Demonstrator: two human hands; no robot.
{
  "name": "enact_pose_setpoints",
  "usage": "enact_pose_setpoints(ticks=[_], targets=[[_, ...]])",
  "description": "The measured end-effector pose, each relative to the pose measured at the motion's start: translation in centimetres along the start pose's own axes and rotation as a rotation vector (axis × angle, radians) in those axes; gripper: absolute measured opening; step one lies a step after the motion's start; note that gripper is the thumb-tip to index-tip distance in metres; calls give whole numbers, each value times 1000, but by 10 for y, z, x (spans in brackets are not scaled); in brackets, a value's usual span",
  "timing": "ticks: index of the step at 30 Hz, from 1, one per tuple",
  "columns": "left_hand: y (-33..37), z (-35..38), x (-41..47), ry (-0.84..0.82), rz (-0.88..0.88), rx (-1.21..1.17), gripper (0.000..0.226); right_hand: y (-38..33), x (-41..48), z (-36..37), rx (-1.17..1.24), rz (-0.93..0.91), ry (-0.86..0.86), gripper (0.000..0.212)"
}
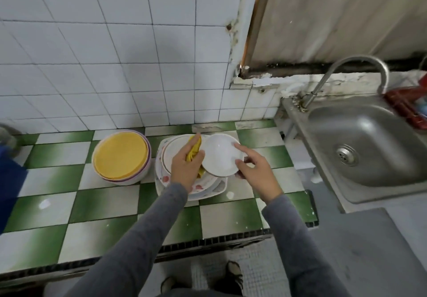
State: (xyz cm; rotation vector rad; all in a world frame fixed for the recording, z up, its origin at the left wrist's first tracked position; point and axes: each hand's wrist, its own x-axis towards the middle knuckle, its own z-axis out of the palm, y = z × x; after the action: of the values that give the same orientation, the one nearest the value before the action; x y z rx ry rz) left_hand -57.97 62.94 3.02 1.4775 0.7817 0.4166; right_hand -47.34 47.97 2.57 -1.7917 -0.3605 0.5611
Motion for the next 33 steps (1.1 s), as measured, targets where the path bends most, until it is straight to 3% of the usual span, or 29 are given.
enact_pose_setpoints(ticks=[6,9,12,15,20,24,33], targets=[[34,79,1,-81,52,-60,44,3,-3,-72,198,9,-2,42],[46,119,1,-137,29,-113,44,10,-6,-103,415,5,-13,47],[55,160,0,-195,53,-83,44,14,-9,-134,654,-24,44,49],[63,201,-1,-252,38,-107,46,17,-11,-170,727,-44,140,46],[68,266,-5,-412,77,-84,46,30,-13,-236,707,-54,306,42],[66,305,-7,-462,124,53,46,45,-18,-286,556,-64,406,43],[56,367,-11,-547,144,101,47,81,-11,-363,220,-69,527,43]])
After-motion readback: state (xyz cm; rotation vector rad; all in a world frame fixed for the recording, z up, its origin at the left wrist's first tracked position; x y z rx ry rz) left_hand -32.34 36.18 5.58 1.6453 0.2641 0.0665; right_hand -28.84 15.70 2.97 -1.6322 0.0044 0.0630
